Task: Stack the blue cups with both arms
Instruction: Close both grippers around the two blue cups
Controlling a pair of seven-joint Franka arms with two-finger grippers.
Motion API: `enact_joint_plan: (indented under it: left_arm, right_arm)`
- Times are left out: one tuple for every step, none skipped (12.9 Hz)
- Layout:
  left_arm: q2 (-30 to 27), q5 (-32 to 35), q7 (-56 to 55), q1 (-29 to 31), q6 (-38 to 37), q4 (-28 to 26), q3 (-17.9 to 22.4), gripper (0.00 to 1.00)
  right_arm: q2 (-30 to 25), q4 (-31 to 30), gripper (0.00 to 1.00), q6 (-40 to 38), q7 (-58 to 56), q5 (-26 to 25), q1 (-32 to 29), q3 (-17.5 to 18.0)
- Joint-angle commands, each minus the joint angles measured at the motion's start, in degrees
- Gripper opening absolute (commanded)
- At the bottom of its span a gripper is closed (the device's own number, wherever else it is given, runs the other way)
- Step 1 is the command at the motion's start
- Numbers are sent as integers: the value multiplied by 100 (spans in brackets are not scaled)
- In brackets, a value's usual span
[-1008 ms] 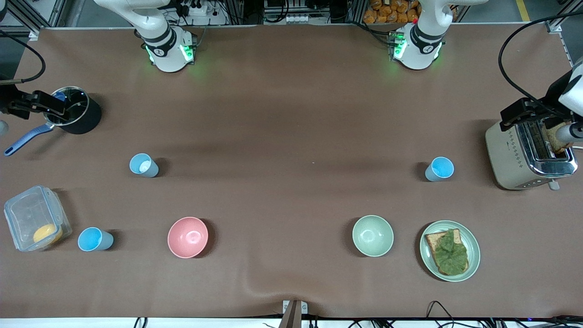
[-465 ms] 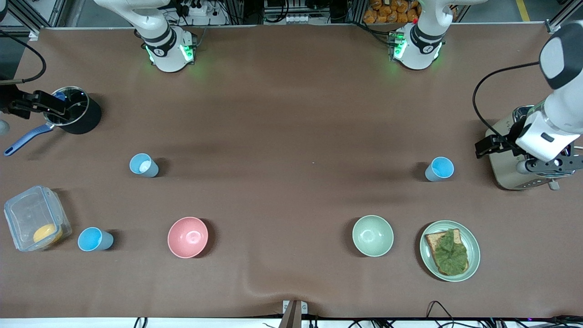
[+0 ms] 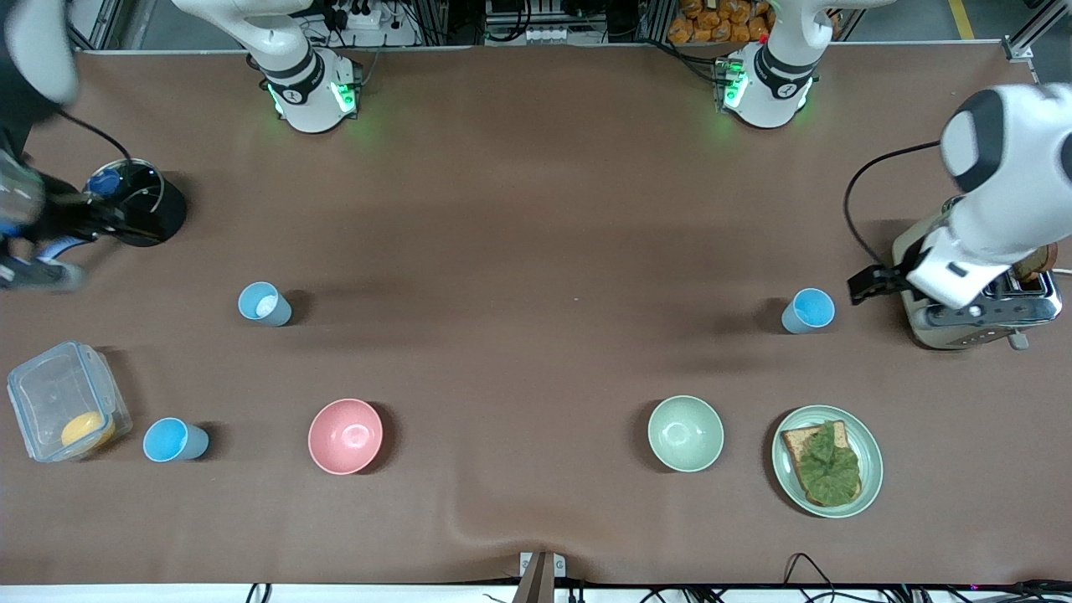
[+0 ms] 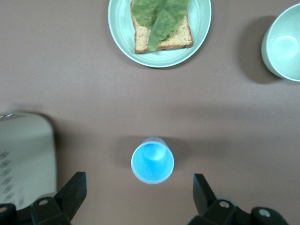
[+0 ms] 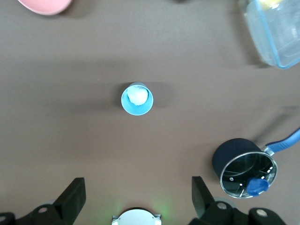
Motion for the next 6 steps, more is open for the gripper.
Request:
enact_joint_plan:
  left_arm:
    - [110,117,110,70,820,-605,-19,100]
    - [233,117,102,96,874,-623,-28,100]
    - [391,117,102,114,935,-624,-28,100]
    - [540,117,102,132,1031,-624,-28,100]
    - [663,117,102,149,1050,-624,-28,100]
    - [734,126,110,158,1050,-667,-28,100]
  right_arm:
    - [438,-230,100,437,2,-128,-152,8]
    - [412,-599,100,866,-7,-128,-187,8]
    - [394,-916,100,1218,-7,-128,-188,8]
    - [411,-1197,100,1587,-7,-128,-188,8]
    - [420,-1539,100,2052,-7,-128,-188,8]
    - [447,-1917,100,2631,-7,-128,-179,8]
